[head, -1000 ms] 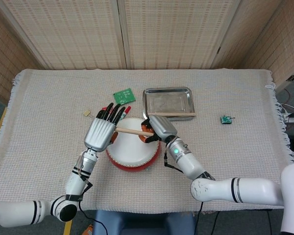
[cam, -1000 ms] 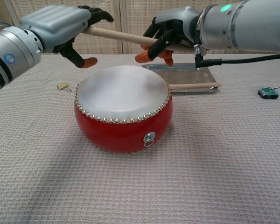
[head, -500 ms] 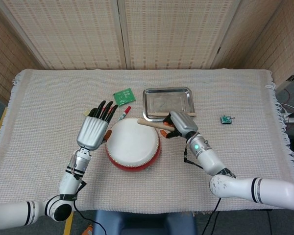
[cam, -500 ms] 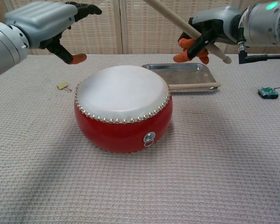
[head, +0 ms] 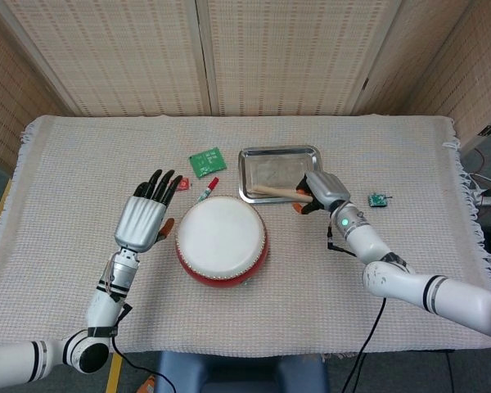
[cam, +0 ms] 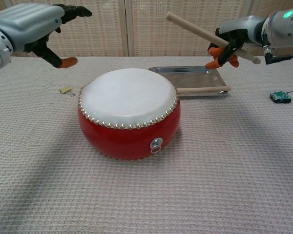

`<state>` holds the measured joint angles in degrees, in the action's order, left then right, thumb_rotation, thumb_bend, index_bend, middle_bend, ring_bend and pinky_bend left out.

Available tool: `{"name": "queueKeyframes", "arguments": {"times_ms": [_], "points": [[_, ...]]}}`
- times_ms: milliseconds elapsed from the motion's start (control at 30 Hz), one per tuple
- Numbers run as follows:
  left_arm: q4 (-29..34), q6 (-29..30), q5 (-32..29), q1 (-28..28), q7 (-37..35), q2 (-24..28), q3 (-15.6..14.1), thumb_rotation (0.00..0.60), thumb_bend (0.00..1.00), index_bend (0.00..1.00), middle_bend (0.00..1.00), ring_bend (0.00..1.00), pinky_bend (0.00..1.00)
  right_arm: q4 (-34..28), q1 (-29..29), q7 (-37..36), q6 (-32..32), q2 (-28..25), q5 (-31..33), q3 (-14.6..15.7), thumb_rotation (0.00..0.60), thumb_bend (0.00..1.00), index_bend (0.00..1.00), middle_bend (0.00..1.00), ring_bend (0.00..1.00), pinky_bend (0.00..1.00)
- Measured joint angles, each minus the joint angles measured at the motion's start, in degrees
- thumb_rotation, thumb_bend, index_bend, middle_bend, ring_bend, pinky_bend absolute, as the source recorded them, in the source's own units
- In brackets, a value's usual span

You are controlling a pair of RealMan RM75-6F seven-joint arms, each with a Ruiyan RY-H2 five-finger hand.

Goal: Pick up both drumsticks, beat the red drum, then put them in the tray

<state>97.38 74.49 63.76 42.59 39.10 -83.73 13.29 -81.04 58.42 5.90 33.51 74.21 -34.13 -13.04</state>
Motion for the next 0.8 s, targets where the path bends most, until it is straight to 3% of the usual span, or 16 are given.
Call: {"name": "queueKeyframes", "arguments": {"times_ms": [400,800], "points": [[0.06,0.44,1.53,-1.95,-3.59,2.14,-0.23,0.6,0.34,0.0,0.01,0.0,0.23,28.55,3.64,3.79,-5.35,12.49,-7.63,4.73,0.6,0.3,1.0,0.93,0.78,0.73],[1.22,0.68,3.35,-3.82,-6.47,4.63,-0.6,0.6,0.34,0.0,0.01,0.0,0.23,55.62,7.85,2.68,-12.87,28.01,-13.83,3.6,0.6,0.3,1.0,0.93,0.68,0.69]]}}
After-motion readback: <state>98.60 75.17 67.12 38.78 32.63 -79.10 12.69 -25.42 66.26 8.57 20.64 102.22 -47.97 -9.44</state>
